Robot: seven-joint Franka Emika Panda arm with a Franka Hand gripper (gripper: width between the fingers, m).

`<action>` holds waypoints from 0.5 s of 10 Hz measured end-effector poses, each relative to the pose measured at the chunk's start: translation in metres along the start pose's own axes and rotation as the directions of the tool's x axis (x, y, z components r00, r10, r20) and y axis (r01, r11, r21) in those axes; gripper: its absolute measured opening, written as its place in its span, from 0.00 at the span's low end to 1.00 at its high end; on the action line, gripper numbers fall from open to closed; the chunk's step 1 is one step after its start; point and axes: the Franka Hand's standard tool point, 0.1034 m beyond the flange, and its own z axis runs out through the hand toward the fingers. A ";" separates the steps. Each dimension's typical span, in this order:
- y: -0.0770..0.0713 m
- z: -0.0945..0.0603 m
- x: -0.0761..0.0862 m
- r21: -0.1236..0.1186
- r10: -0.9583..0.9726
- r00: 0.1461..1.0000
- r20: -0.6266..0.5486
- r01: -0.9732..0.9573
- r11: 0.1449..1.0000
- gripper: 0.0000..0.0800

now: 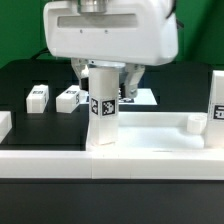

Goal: Assemble desk

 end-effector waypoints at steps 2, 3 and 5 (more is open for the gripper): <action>0.000 -0.002 0.002 0.002 -0.204 0.979 -0.002 0.204 0.979 0.81; -0.001 -0.002 0.002 0.001 -0.258 0.966 -0.002 0.258 0.966 0.81; 0.002 -0.001 0.004 -0.002 -0.423 0.906 -0.002 0.423 0.906 0.81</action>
Offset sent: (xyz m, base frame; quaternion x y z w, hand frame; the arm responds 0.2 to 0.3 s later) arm 0.0044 -0.0019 -0.0016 -0.0040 -0.0068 -0.2475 0.9688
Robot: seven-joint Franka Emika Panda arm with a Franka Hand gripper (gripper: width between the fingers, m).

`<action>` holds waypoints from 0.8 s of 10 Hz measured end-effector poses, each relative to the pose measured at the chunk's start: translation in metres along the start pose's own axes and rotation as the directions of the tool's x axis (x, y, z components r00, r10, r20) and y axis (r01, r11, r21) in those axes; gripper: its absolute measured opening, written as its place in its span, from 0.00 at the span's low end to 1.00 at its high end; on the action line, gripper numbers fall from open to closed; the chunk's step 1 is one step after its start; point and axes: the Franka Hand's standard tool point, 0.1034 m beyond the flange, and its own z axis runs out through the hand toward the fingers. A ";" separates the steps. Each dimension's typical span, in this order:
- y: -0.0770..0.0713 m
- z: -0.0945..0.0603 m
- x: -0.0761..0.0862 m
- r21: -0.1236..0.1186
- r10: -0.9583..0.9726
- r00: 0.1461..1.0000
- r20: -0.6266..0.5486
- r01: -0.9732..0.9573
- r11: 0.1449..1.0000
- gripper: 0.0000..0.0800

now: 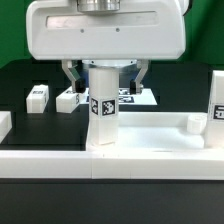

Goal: Assemble desk

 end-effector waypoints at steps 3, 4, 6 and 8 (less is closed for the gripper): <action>0.002 -0.001 0.002 -0.028 -0.341 0.940 0.006 0.341 0.940 0.81; 0.001 -0.002 0.003 -0.041 -0.412 0.911 0.012 0.412 0.910 0.81; 0.005 -0.002 0.004 -0.041 -0.549 0.836 0.019 0.549 0.835 0.81; 0.006 -0.002 0.004 -0.040 -0.586 0.810 0.020 0.587 0.809 0.81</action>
Offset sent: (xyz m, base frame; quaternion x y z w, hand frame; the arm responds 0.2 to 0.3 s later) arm 0.0101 0.0040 0.0059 -0.0395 -0.0244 -0.2657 0.9629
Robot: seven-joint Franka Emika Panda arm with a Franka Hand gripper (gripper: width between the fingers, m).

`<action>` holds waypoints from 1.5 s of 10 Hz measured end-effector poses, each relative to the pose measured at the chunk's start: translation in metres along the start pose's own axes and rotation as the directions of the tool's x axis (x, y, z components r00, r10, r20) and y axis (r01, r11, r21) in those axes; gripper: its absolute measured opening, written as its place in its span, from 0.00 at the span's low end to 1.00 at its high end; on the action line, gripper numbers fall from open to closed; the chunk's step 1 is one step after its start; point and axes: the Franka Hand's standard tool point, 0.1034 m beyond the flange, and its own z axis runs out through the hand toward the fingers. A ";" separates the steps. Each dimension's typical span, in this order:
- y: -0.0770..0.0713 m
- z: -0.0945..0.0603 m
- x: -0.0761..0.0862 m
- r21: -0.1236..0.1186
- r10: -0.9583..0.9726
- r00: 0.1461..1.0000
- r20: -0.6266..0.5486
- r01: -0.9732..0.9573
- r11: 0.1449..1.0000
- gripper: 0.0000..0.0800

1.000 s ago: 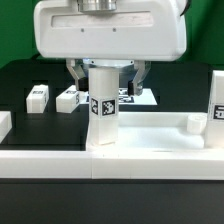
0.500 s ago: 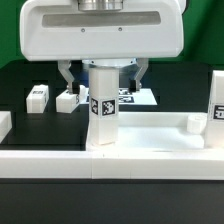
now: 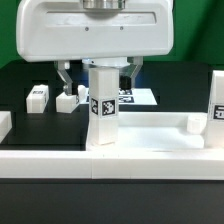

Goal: Assemble desk

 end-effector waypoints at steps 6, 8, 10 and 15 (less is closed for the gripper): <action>0.000 0.000 0.000 0.002 0.046 0.999 -0.001 -0.046 0.999 0.36; -0.001 0.000 0.000 0.005 0.213 0.977 -0.002 -0.213 0.977 0.36; 0.002 0.000 -0.002 0.029 0.393 0.919 -0.004 -0.393 0.919 0.36; -0.002 0.002 -0.001 0.042 0.775 0.631 0.014 -0.775 0.631 0.36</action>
Offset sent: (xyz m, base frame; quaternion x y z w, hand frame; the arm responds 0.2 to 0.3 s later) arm 0.0000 0.0000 0.0000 0.0000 0.0000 0.0650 0.9979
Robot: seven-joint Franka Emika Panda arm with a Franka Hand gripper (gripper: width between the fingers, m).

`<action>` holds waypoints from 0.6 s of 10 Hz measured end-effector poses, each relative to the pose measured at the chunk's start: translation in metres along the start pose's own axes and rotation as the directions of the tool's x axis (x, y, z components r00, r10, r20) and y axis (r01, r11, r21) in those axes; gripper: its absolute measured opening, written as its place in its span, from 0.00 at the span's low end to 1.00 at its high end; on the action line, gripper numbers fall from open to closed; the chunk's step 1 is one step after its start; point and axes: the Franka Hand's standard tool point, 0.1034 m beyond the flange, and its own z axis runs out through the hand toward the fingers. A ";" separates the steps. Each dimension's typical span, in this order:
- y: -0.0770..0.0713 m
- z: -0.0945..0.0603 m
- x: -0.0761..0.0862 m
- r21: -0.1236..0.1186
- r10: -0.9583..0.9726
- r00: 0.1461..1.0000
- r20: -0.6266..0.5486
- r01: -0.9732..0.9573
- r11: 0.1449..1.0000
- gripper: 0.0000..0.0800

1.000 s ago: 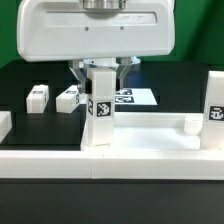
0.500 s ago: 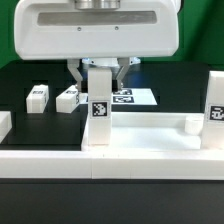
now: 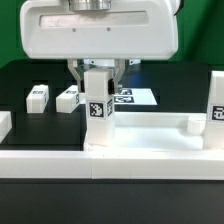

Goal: Assemble desk

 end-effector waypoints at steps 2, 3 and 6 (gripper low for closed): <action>-0.001 0.001 -0.001 0.008 0.184 0.983 0.005 -0.184 0.983 0.36; -0.001 0.001 -0.001 0.008 0.263 0.965 0.006 -0.263 0.965 0.36; -0.004 0.001 -0.003 0.008 0.520 0.854 0.013 -0.520 0.854 0.36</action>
Offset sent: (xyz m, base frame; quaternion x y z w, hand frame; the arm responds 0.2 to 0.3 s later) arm -0.0089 0.0069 -0.0028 -0.0140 -0.0165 0.2187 0.9755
